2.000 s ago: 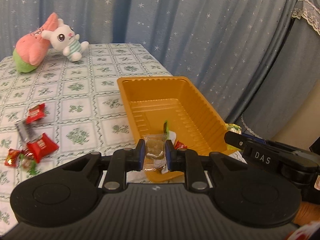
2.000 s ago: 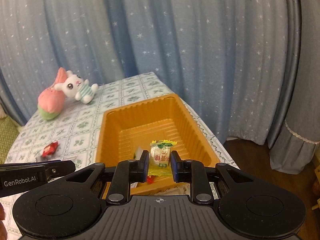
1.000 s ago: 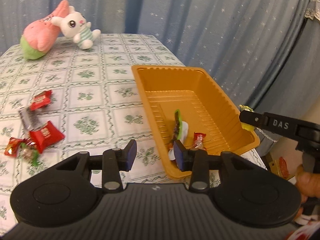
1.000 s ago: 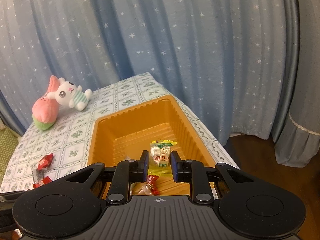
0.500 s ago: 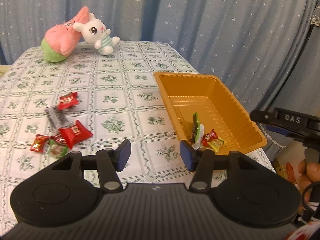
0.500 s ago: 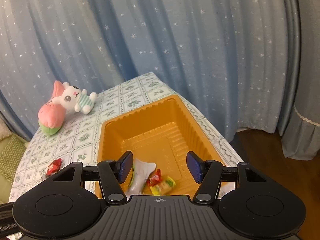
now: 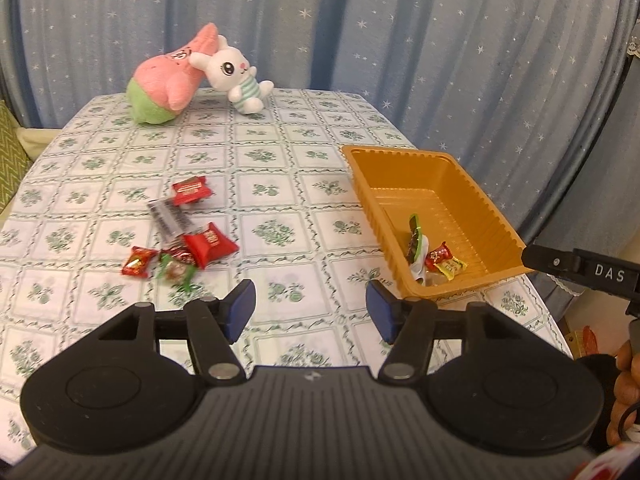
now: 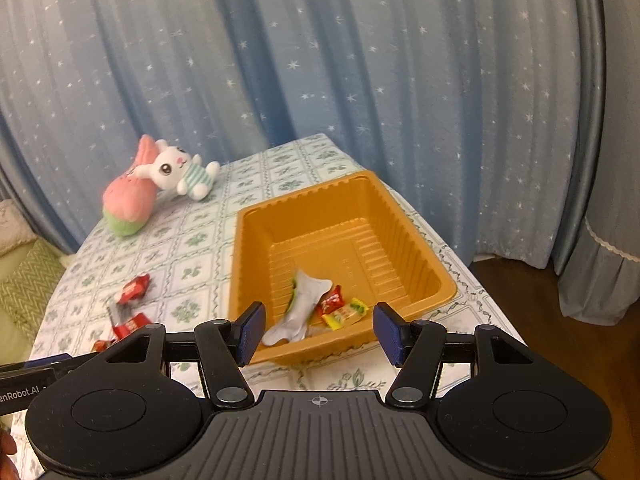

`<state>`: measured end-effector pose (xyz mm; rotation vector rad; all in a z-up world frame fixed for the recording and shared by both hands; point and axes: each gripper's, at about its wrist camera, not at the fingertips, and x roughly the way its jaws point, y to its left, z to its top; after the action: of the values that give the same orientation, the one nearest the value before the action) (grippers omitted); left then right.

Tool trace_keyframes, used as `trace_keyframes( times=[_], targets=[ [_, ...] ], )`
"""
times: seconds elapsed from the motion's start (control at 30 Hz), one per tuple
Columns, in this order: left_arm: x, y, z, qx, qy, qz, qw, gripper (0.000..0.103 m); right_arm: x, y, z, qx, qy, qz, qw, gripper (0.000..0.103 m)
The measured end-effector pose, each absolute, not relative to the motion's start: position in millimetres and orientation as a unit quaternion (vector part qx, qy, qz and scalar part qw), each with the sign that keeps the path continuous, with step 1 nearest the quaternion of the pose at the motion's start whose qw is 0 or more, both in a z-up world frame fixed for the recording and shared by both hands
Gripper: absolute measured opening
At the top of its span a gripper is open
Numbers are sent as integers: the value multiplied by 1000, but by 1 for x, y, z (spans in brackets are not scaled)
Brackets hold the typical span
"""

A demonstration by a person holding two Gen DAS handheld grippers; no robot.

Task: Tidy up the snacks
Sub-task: 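Withdraw both open tools from the tray toward the remaining snacks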

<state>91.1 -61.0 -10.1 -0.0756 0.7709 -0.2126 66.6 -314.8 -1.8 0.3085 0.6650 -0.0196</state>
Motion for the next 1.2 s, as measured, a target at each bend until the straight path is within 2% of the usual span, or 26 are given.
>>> trace_keyframes(
  times=[0.2,1.2],
  targets=[
    [73,-43,-7,-39,372,-88,923,61,58,-298,3,137,329,8,934,60],
    [51,26,-8,-49,370,-17,927,61,62,-222,1,96,346,81,930,60]
  ],
)
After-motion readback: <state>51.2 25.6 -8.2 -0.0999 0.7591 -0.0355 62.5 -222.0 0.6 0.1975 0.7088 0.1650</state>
